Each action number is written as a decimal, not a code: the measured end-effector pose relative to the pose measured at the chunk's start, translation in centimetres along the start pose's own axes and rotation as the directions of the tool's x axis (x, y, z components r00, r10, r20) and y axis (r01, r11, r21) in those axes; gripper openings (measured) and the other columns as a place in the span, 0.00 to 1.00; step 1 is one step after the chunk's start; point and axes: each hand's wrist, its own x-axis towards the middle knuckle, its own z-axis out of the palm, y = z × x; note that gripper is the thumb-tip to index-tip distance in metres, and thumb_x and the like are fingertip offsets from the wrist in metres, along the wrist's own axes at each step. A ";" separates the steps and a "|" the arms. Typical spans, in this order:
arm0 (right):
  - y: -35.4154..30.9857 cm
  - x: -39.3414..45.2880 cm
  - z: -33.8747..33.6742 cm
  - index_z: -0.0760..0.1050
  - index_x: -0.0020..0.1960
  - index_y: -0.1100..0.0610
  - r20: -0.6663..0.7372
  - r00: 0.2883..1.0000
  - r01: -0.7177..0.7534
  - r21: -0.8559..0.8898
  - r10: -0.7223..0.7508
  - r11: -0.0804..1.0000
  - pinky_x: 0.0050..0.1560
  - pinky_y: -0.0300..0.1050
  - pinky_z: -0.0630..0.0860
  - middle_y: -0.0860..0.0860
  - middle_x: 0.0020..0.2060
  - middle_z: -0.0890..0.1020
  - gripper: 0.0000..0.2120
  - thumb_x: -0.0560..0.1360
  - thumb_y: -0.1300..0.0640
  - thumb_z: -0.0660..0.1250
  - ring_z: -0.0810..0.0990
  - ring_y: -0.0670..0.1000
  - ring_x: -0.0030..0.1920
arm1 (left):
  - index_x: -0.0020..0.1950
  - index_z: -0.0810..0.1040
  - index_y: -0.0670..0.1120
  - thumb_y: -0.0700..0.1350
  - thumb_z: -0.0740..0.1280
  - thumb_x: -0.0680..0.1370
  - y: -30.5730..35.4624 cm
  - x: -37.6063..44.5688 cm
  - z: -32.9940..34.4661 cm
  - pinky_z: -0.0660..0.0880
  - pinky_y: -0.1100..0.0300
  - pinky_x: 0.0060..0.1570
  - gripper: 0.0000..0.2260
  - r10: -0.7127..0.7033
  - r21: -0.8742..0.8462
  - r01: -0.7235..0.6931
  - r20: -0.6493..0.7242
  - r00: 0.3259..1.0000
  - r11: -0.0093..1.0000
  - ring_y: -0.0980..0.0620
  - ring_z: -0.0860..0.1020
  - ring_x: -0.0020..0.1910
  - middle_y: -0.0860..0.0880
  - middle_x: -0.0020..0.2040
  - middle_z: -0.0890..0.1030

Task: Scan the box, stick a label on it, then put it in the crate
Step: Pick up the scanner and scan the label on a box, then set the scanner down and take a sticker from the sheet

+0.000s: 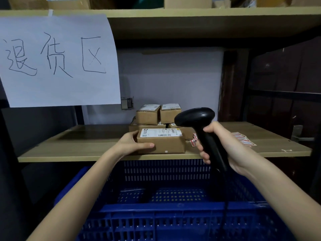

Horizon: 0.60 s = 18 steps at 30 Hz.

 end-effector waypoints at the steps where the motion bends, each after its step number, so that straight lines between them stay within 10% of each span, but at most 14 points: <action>1: 0.0 0.4 0.3 0.67 0.38 0.59 0.026 1.000 -0.009 0.023 0.008 1.000 0.26 0.42 0.69 0.54 0.28 0.73 0.14 0.70 0.48 0.56 0.69 0.50 0.24 | 0.71 0.65 0.41 0.52 0.75 0.67 0.1 -0.5 0.1 0.69 0.61 0.62 0.38 0.005 0.025 -0.004 -0.070 0.998 1.000 0.50 0.75 0.61 0.47 0.66 0.74; 5: 0.1 2.3 2.6 0.69 0.43 0.60 0.082 0.997 0.002 0.092 -0.010 0.996 0.33 0.44 0.74 0.55 0.32 0.74 0.12 0.75 0.53 0.52 0.73 0.51 0.29 | 0.69 0.69 0.43 0.54 0.65 0.75 1.7 -3.9 0.4 0.69 0.58 0.62 0.26 0.154 0.037 -0.151 -0.372 0.915 0.988 0.51 0.73 0.61 0.48 0.62 0.75; 9: 0.9 4.9 6.2 0.67 0.49 0.60 0.131 0.991 -0.021 0.273 -0.015 0.962 0.40 0.49 0.81 0.56 0.36 0.75 0.07 0.77 0.56 0.58 0.78 0.54 0.33 | 0.61 0.74 0.42 0.50 0.63 0.77 3.2 -7.3 0.6 0.76 0.50 0.56 0.16 0.056 -0.410 -0.124 -0.175 0.983 0.903 0.48 0.78 0.48 0.43 0.50 0.81; 13: 2.2 7.5 9.6 0.68 0.55 0.62 0.141 0.990 -0.057 0.383 0.003 0.922 0.59 0.65 0.75 0.58 0.41 0.77 0.12 0.75 0.57 0.64 0.81 0.58 0.43 | 0.57 0.75 0.44 0.51 0.66 0.74 2.4 -8.4 -0.2 0.78 0.49 0.52 0.15 0.023 -0.396 -0.078 -0.142 0.990 0.915 0.49 0.80 0.42 0.44 0.46 0.81; 18: 2.7 10.0 13.4 0.68 0.61 0.66 0.077 0.996 -0.059 0.360 0.033 0.931 0.60 0.66 0.73 0.61 0.46 0.79 0.19 0.76 0.55 0.65 0.82 0.59 0.48 | 0.62 0.72 0.43 0.51 0.68 0.73 0.8 -7.8 -2.5 0.80 0.52 0.50 0.20 -0.029 -0.357 -0.028 -0.153 0.988 0.934 0.50 0.80 0.42 0.44 0.53 0.81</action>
